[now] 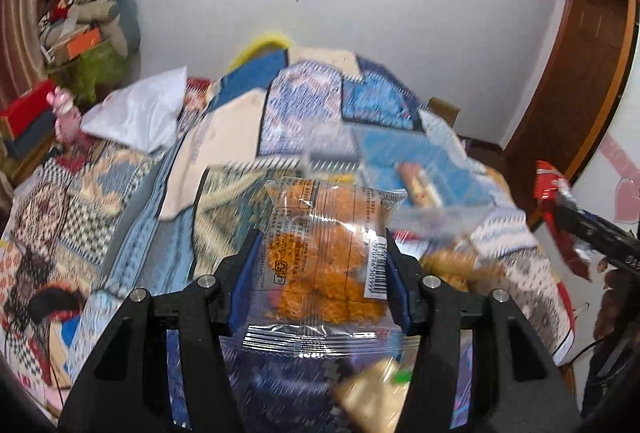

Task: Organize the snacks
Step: 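Place the cookie bag into the box with left tool while right drops red bag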

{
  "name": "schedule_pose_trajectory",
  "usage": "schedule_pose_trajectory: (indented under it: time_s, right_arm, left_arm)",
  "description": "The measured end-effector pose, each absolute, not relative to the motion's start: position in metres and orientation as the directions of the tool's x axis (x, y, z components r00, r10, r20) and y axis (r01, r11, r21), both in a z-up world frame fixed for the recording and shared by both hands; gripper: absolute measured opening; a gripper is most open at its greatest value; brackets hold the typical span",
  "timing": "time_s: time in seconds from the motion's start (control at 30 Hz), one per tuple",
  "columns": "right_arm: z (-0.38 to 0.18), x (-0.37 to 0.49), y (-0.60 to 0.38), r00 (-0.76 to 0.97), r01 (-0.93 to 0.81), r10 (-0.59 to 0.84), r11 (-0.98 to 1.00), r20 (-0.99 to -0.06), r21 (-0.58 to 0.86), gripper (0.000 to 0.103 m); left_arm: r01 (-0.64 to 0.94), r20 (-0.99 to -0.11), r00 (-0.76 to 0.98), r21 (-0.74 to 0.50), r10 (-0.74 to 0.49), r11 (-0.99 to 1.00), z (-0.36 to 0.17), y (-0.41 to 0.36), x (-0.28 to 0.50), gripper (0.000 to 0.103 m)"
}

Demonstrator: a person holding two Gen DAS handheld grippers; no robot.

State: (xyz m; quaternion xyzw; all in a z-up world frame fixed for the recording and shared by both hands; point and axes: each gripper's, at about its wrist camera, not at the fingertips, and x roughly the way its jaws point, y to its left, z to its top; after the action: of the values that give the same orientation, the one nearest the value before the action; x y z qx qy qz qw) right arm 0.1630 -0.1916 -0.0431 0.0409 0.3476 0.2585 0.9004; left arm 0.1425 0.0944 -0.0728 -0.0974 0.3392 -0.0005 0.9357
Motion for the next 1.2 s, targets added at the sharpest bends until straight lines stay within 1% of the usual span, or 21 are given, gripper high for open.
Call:
schedule_pose_trajectory:
  time_s: [0.23, 0.4, 0.6, 0.77, 1.03, 1.2]
  right_arm:
    - [-0.037, 0.201, -0.175, 0.639, -0.437, 0.505, 0.859, -0.580, 0.266, 0.071]
    - [-0.045, 0.229, -0.162, 0.629, -0.438, 0.508, 0.857, -0.588, 0.272, 0.071]
    - [-0.064, 0.260, -0.142, 0.598, -0.438, 0.501, 0.858, -0.626, 0.269, 0.071]
    - [-0.081, 0.281, -0.128, 0.574, -0.440, 0.483, 0.863, -0.661, 0.249, 0.071]
    - [-0.103, 0.297, -0.113, 0.538, -0.449, 0.447, 0.870, -0.715, 0.205, 0.072]
    - [-0.109, 0.300, -0.111, 0.521, -0.453, 0.437, 0.870, -0.733, 0.196, 0.072]
  left_arm:
    - [-0.028, -0.612, 0.786, -0.182, -0.091, 0.983, -0.062, 0.080, 0.186, 0.055]
    - [-0.019, -0.627, 0.773, -0.179, -0.099, 0.984, -0.071, 0.073, 0.222, 0.055]
    - [-0.019, -0.671, 0.733, -0.180, -0.109, 0.983, -0.093, 0.067, 0.263, 0.055]
    - [-0.014, -0.699, 0.708, -0.152, -0.098, 0.988, -0.112, 0.060, 0.290, 0.055]
    - [-0.020, -0.737, 0.669, -0.143, -0.093, 0.989, -0.132, 0.058, 0.315, 0.056]
    - [-0.035, -0.754, 0.653, -0.129, -0.075, 0.991, -0.139, 0.057, 0.320, 0.056]
